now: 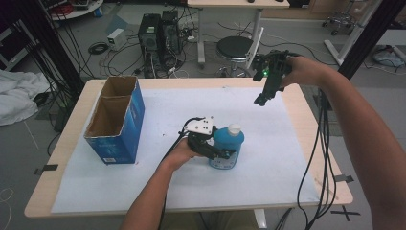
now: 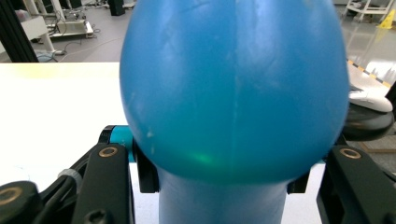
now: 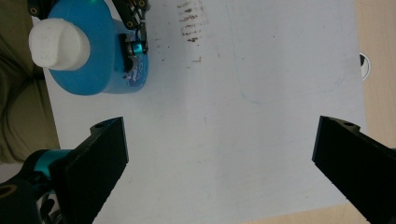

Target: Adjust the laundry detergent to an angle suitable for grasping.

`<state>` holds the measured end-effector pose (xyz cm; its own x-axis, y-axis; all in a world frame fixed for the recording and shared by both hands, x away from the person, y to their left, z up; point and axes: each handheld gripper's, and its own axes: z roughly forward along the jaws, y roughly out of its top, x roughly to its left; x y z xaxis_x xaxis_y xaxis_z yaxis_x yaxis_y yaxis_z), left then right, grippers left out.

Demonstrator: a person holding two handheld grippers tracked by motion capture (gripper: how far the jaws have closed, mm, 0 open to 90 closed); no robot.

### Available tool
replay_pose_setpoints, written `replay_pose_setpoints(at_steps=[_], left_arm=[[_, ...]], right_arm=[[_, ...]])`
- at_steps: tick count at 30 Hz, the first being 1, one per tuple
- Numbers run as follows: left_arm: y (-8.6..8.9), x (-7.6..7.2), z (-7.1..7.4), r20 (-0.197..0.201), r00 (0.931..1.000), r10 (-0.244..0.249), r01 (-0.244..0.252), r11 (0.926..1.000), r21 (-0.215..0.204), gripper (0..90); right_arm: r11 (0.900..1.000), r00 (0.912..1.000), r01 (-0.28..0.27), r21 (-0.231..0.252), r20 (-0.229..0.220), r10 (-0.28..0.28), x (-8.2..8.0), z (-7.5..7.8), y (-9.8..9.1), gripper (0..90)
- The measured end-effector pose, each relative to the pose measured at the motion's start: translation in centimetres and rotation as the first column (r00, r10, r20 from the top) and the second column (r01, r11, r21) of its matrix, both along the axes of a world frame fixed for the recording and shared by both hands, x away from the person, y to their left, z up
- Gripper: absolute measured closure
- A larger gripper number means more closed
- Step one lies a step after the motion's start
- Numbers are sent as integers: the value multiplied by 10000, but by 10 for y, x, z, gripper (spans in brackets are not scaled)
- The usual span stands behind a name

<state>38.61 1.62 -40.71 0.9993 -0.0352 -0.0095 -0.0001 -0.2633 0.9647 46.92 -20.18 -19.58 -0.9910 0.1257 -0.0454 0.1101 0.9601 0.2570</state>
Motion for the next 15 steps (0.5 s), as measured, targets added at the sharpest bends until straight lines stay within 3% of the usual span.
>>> replay_pose_setpoints(at_steps=[15], left_arm=[[6,-4,0,137,9999,9,-11,9998,180,432]], right_arm=[[10000,10000,19,-54,35,-19,-2,0,2,25]])
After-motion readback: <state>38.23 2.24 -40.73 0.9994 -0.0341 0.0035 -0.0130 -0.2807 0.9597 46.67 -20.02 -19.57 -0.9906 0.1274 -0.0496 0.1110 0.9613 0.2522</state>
